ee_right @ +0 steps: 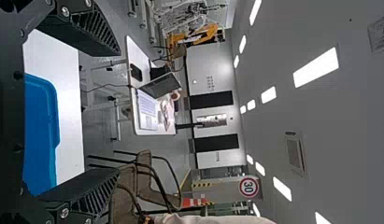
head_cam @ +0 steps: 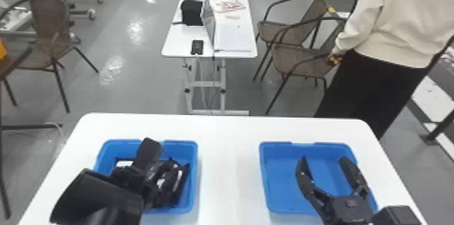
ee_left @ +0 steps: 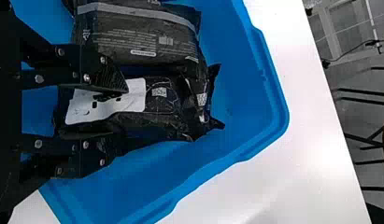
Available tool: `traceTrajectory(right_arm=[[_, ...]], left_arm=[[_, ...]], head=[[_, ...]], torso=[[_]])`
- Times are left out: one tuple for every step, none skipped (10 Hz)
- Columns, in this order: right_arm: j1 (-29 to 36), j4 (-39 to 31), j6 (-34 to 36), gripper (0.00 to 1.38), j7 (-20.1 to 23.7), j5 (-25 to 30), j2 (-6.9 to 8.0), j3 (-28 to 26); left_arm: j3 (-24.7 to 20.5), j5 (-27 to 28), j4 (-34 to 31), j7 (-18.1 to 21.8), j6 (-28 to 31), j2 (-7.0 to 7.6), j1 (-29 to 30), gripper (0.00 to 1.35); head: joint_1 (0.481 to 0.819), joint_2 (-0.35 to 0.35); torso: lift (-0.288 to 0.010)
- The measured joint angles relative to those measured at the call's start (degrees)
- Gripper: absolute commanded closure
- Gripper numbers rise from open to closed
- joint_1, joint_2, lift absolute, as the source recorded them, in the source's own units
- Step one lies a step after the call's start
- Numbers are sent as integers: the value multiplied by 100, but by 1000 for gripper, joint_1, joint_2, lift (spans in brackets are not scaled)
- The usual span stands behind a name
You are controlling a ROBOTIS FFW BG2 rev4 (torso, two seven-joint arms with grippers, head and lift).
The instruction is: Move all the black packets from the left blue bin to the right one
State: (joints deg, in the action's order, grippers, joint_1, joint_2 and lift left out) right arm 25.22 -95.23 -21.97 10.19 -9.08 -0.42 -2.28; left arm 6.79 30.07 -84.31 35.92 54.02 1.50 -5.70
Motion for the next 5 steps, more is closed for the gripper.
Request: traceTrajectory(right_arm=[[1, 2, 0, 130, 0, -9, -1, 0], [4, -6, 0, 130, 0, -14, -2, 0], [3, -11, 0, 130, 0, -20, -2, 0], [3, -13, 0, 130, 0, -32, -2, 0], [2, -14, 0, 127, 0, -75, -3, 16]], left_arm=[[-25, 143, -48, 253, -102, -1, 7, 1210], [-67, 341, -210, 589, -179, -3, 64, 1210], [-144, 582, -483, 927, -283, -6, 178, 1210], [-252, 826, -830, 1259, -407, -9, 326, 1210], [-336, 1129, -1260, 1519, -625, -7, 492, 1210]], head=[[695, -51], [695, -55], [695, -56], [695, -53], [695, -46]], torso=[[0], [0], [0], [0], [0]])
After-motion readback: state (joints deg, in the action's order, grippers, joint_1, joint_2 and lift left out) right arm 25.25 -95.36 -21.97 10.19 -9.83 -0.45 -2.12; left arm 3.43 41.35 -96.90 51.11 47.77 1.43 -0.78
